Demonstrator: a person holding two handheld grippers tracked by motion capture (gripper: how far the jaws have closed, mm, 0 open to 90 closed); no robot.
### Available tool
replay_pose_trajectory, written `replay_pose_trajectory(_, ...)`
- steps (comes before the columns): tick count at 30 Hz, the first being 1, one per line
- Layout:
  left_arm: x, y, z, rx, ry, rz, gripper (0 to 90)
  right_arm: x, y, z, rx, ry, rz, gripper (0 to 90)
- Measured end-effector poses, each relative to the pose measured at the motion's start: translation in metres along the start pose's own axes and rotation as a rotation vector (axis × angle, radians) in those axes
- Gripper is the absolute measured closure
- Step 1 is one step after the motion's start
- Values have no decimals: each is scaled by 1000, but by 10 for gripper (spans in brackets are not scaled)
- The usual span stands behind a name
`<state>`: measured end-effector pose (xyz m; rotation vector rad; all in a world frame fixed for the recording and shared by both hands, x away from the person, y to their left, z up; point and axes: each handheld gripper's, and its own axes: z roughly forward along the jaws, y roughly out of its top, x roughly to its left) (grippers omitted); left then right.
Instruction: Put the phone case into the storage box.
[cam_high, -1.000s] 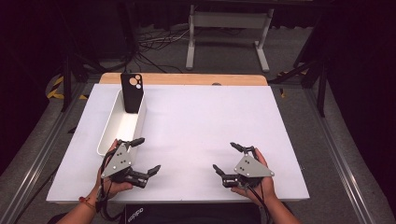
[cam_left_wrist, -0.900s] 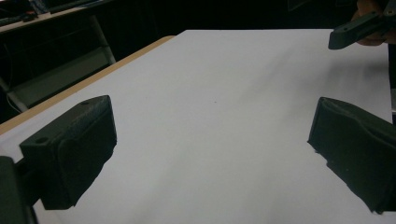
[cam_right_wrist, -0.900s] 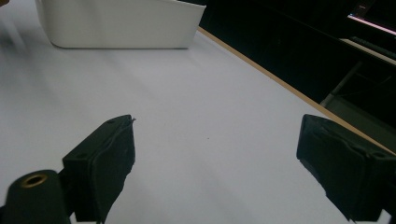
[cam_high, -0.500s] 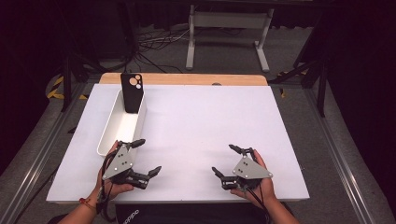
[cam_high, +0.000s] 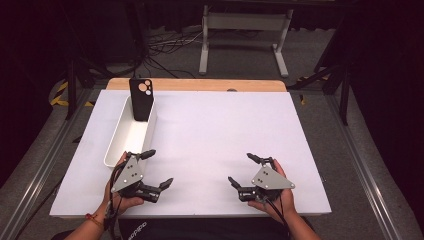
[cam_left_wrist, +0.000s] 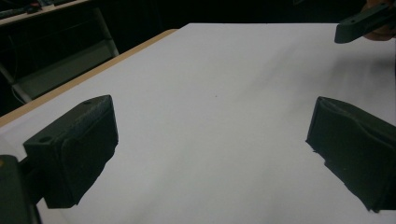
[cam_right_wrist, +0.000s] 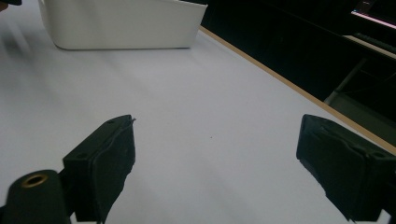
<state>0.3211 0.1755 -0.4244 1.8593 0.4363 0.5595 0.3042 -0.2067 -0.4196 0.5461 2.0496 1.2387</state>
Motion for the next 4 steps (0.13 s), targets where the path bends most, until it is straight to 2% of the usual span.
replay_pose_trajectory(4,0,3,2,-4,5,7,26,-2,-2,0,-4,9,-6,126)
